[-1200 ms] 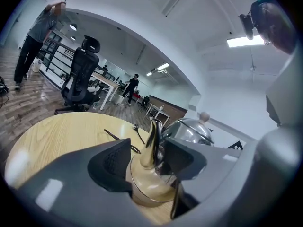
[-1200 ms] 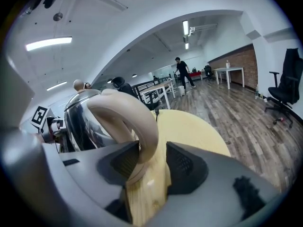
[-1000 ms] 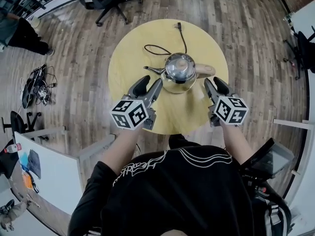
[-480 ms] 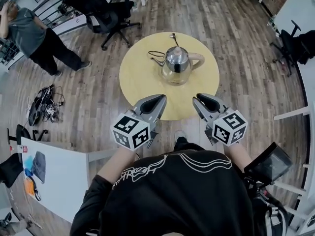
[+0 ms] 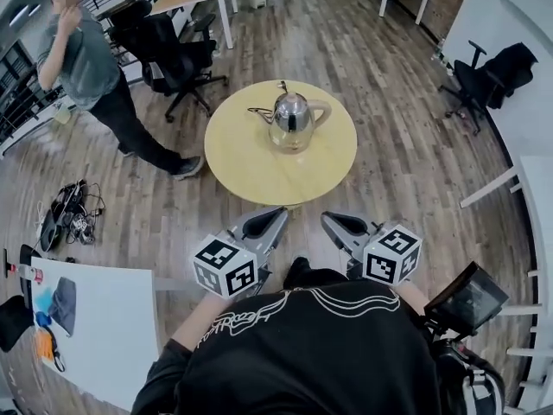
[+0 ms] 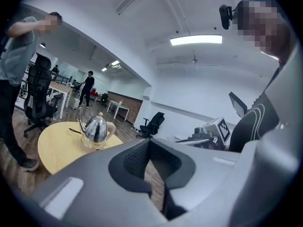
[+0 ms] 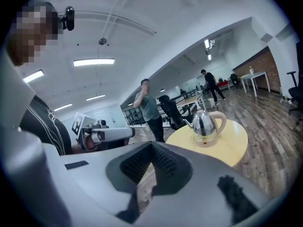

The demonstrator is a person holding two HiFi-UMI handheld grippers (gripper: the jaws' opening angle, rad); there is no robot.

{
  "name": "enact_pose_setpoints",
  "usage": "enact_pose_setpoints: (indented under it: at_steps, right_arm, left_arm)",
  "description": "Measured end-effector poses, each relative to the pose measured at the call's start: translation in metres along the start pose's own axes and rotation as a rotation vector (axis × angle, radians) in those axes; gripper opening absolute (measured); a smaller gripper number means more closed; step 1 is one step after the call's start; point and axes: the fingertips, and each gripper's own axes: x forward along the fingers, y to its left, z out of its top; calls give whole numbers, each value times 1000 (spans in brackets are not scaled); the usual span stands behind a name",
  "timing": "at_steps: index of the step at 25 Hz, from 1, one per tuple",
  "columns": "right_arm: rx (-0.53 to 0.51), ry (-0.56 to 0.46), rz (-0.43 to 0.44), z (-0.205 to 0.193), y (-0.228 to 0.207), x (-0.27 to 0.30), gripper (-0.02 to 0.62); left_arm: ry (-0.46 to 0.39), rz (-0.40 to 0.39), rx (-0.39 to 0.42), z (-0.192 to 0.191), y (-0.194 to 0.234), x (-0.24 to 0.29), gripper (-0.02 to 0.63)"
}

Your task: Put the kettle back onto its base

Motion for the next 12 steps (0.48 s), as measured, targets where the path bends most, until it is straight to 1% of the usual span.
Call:
enact_pose_setpoints:
  at_steps: [5,12]
  right_arm:
    - [-39,28,33,-19,28,-12,6]
    - [-45,34,3,-32,41,-25,6]
  left_arm:
    - [10,-32,-5,-12,-24,-12,6]
    - [18,-63,-11,-23,-45,-21,6]
